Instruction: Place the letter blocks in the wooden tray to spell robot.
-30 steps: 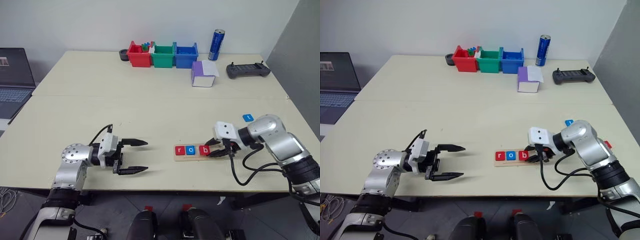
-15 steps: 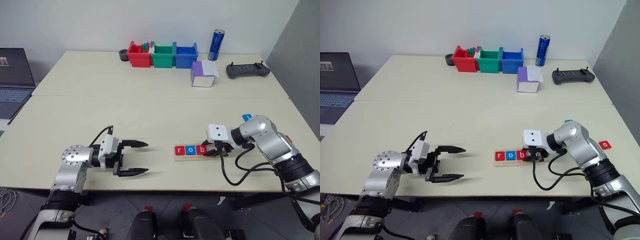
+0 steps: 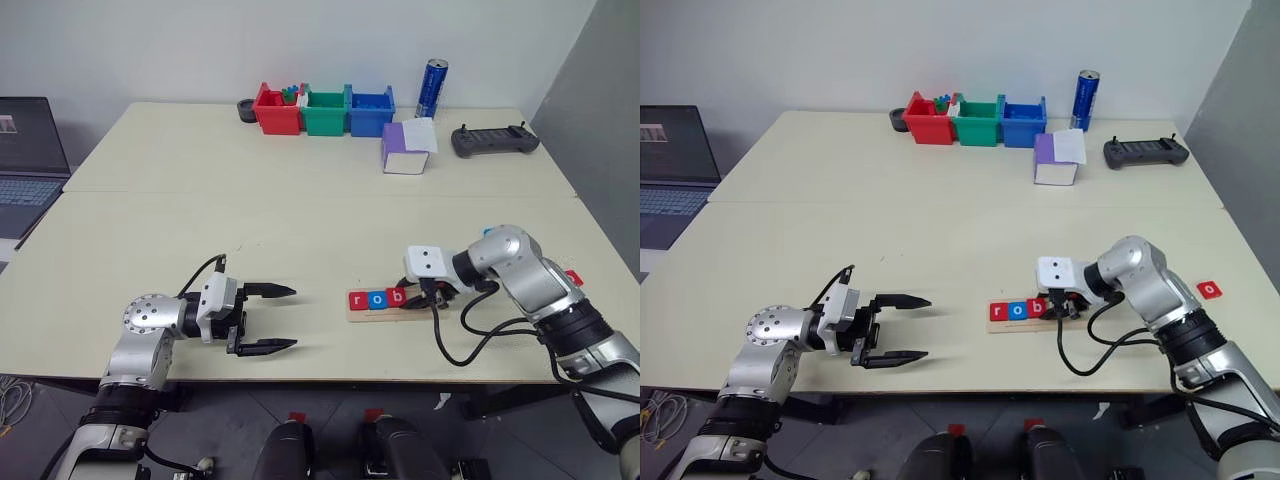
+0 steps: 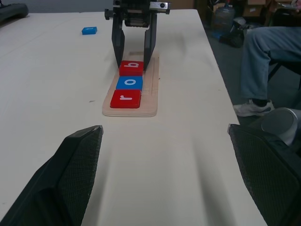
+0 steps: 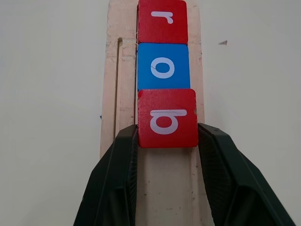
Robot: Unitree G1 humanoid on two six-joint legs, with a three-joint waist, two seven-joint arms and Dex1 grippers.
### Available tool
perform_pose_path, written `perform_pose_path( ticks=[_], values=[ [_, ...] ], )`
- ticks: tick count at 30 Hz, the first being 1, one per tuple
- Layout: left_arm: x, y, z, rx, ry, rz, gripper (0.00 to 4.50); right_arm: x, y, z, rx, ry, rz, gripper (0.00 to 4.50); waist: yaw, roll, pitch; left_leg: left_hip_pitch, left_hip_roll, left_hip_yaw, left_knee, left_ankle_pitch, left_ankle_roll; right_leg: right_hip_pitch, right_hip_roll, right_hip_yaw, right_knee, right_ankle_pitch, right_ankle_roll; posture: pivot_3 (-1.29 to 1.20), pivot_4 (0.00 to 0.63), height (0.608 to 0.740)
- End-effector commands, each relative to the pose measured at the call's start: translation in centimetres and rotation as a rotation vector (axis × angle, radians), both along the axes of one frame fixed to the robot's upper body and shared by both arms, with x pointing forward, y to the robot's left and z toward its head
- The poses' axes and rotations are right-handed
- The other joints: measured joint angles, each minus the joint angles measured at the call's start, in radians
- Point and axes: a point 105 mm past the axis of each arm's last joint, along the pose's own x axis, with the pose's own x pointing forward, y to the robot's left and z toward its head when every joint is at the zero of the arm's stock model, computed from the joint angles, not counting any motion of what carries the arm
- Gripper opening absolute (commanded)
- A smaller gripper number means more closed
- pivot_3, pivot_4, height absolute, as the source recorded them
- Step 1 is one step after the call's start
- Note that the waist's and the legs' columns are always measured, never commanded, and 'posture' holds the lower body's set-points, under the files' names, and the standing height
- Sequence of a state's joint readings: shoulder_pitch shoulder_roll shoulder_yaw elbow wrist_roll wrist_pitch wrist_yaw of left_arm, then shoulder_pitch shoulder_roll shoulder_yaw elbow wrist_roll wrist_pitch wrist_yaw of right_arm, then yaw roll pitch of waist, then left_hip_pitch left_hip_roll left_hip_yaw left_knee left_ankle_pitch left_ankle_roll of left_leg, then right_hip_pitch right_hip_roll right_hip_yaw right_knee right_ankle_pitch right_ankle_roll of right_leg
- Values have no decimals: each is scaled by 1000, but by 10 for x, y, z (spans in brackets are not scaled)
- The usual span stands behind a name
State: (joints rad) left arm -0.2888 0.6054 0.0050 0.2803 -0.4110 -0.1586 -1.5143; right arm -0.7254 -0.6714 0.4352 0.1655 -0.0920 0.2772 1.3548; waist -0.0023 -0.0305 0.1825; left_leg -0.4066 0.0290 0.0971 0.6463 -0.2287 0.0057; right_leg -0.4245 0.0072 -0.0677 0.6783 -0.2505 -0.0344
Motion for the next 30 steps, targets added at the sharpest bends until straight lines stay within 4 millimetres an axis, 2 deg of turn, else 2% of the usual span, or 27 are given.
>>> perform_pose_path(
  ticks=[1,6,13,30],
  values=[
    [-1,2,7,7,-36,0,4500,1,3,7,0,-16,17,1468,0,0,0,0,0,0,0,0,0,0,0,0,0,0,0,0,150,740],
    [-1,2,7,7,-35,-1,4500,-1,4,8,-1,-8,20,1468,0,0,0,0,0,0,0,0,0,0,0,0,0,0,0,0,150,740],
    [0,2,7,9,-35,-5,4500,-1,-7,7,-23,5,6,1468,0,0,0,0,0,0,0,0,0,0,0,0,0,0,0,0,150,740],
    [1,3,6,12,-40,8,4500,4,-1,7,-6,-1,0,1468,0,0,0,0,0,0,0,0,0,0,0,0,0,0,0,0,150,740]
  ],
)
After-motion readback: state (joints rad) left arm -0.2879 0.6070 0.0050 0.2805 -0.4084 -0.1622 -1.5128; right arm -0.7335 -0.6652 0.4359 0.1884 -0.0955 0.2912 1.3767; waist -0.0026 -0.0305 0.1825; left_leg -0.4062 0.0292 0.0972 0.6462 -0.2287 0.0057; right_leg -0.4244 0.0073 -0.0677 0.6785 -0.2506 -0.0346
